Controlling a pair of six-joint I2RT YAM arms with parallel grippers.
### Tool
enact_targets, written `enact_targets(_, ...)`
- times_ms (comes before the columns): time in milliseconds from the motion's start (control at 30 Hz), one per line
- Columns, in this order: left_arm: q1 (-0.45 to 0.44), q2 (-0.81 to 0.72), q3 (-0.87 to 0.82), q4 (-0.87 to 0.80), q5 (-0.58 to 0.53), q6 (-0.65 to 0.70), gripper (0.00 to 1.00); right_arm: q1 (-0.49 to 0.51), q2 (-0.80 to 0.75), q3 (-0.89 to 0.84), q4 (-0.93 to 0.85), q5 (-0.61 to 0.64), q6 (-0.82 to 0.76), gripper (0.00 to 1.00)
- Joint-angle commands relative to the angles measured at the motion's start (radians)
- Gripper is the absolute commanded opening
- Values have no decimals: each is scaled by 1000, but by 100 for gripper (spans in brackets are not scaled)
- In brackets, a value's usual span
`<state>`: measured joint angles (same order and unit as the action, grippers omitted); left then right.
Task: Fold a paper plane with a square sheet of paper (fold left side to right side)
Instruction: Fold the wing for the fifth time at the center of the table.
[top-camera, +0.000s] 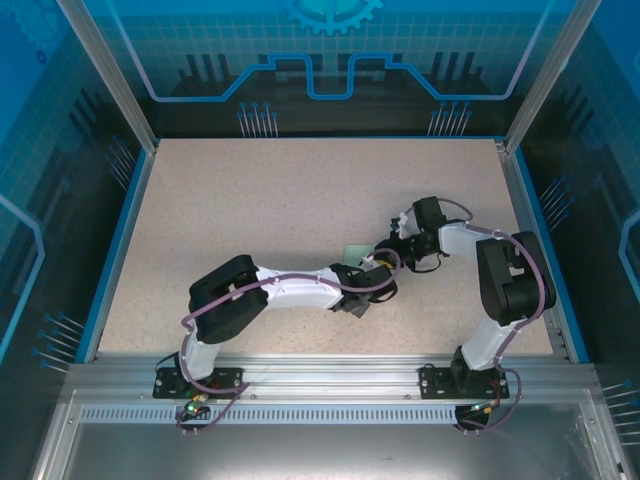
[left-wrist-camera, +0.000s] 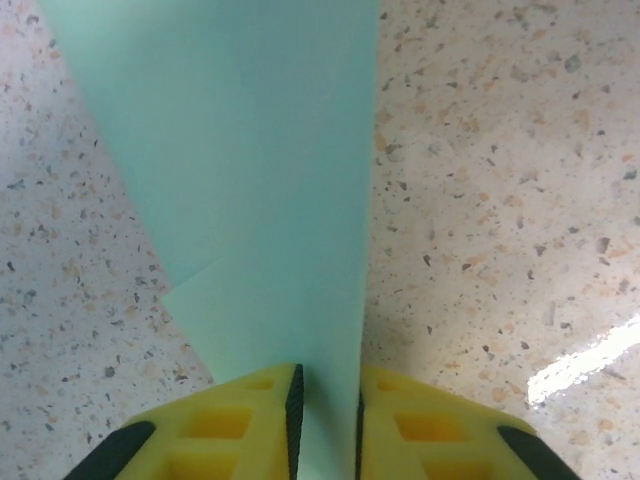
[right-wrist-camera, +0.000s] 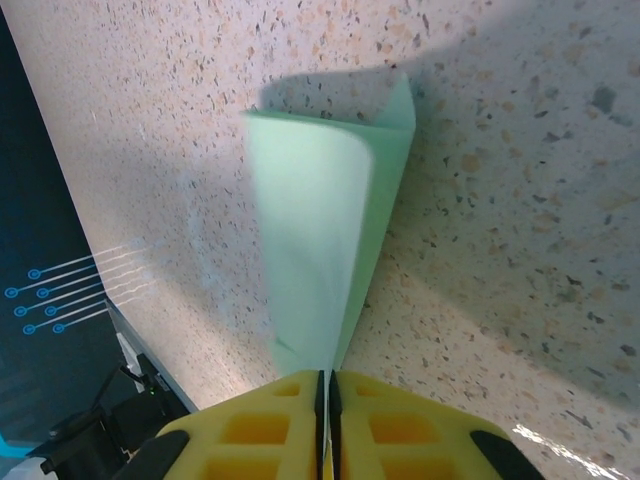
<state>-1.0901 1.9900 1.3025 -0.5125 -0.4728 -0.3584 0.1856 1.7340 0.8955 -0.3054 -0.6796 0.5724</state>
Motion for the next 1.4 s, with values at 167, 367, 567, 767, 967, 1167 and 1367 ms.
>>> enact_targets(167, 52, -107, -60, 70, 102, -1, 10, -48, -152, -6, -24, 38, -37, 44)
enact_targets(367, 104, -152, -107, 148, 231, -28, 8, -92, -281, -73, -31, 100, -67, 65)
enact_targets(567, 139, -169, -172, 234, 321, -71, 8, -92, -309, -124, -11, 112, -85, 70)
enact_targets(767, 157, -171, -214, 294, 367, -101, 8, -65, -270, -161, 45, 95, -73, 71)
enact_targets(967, 230, -212, -306, 415, 500, -160, 8, -10, -245, -189, 102, 130, -42, 70)
enact_targets(1167, 302, -252, -416, 566, 620, -232, 8, 56, -232, -194, 170, 152, 2, 69)
enact_targets(1367, 344, -257, -479, 673, 688, -287, 7, 133, -192, -169, 209, 188, 41, 67)
